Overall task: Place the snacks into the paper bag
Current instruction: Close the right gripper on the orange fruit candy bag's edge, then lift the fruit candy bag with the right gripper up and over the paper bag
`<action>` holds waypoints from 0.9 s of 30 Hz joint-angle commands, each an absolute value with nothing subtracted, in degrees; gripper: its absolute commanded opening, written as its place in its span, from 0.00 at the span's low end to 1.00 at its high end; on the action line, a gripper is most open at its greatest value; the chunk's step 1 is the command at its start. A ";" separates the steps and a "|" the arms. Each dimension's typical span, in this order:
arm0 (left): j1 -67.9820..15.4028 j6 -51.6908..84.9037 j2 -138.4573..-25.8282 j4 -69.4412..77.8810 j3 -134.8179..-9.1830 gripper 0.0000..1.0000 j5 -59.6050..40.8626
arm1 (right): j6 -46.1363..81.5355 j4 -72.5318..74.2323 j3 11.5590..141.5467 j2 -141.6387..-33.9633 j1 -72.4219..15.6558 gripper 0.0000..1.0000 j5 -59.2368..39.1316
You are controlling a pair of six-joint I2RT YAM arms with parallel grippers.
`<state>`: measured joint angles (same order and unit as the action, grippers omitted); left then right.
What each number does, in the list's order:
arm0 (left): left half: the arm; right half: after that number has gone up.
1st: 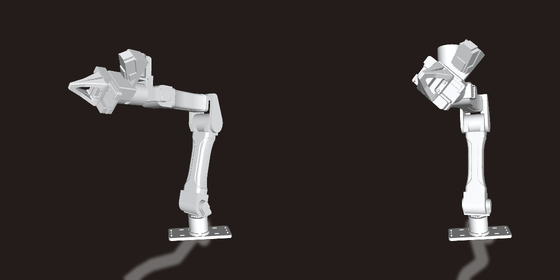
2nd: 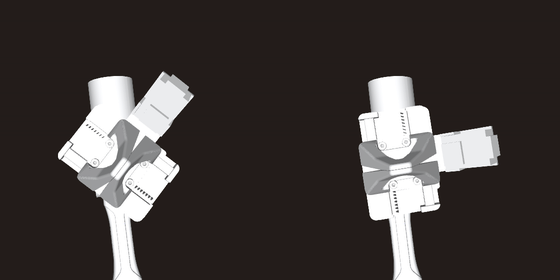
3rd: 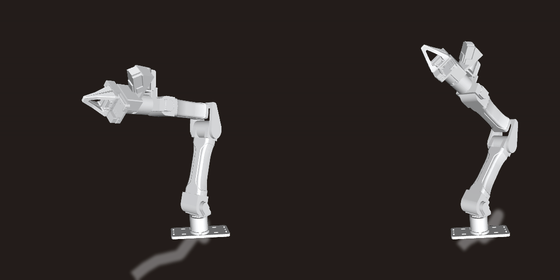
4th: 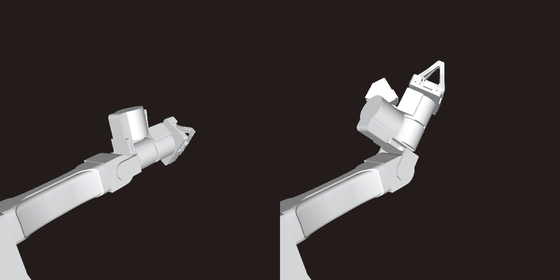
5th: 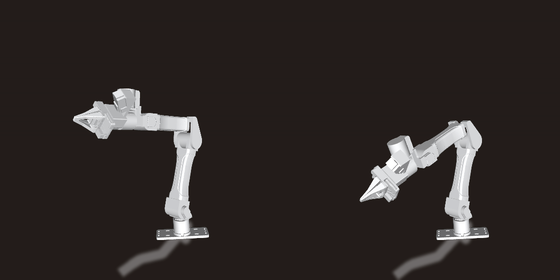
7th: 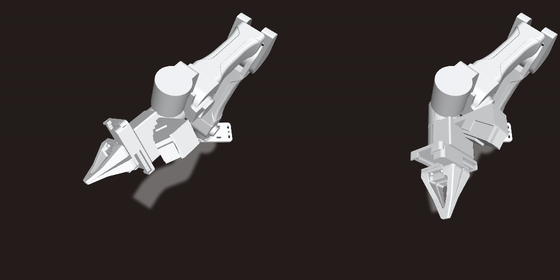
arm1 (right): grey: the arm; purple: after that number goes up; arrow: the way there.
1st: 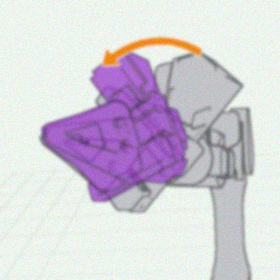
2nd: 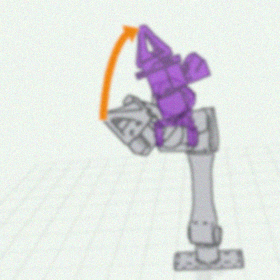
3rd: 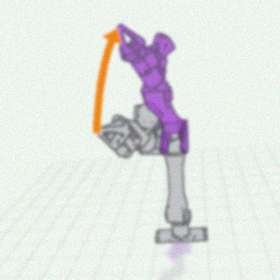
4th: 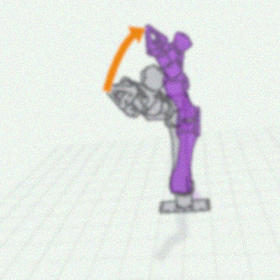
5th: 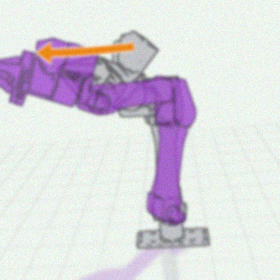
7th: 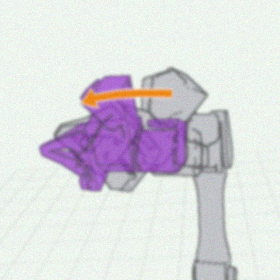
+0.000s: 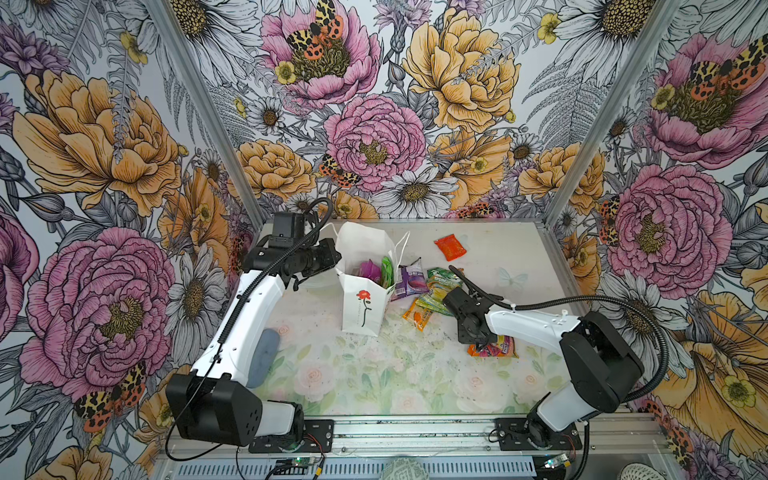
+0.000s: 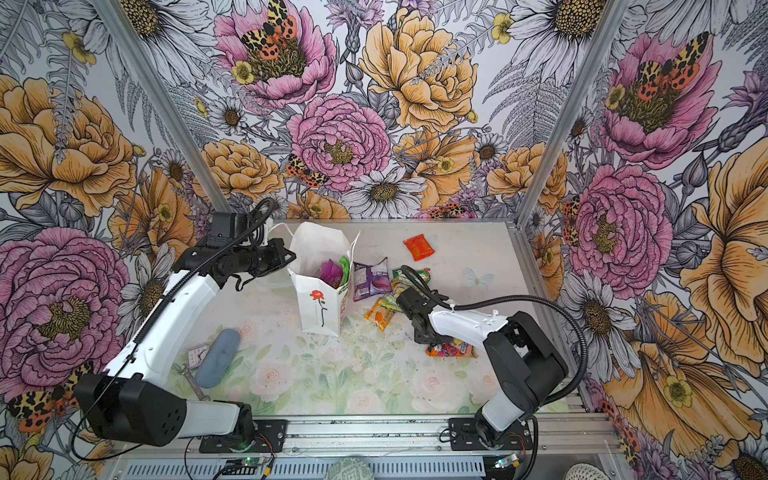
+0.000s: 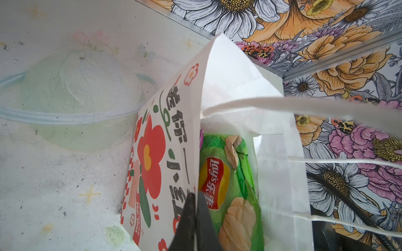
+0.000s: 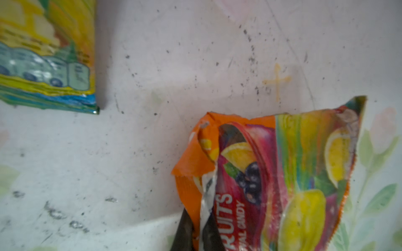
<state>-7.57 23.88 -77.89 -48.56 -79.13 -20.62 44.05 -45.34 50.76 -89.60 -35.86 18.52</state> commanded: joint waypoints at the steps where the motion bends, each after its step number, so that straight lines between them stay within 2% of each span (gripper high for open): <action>1: -7.07 23.29 -76.87 -44.30 -79.45 0.00 -20.75 | 44.82 -42.89 50.70 -84.79 -36.21 0.00 17.53; 6: -7.13 23.20 -75.90 -42.97 -79.19 0.00 -22.61 | 44.51 -42.78 50.60 -77.62 -36.06 0.00 20.27; 11: -7.98 22.38 -74.92 -42.57 -79.28 0.00 -23.46 | 43.86 -41.59 50.82 -70.77 -35.35 0.00 18.76; 15: -9.53 20.89 -73.16 -42.63 -79.01 0.00 -20.17 | 43.69 -41.51 52.34 -66.42 -35.11 0.00 18.85; 27: -11.97 19.25 -71.90 -42.63 -79.28 0.00 -20.35 | 42.75 -41.01 61.20 -60.08 -32.67 0.00 17.13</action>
<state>-11.22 20.99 -74.61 -47.70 -78.46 -20.38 43.55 -43.42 57.65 -61.93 -32.95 16.88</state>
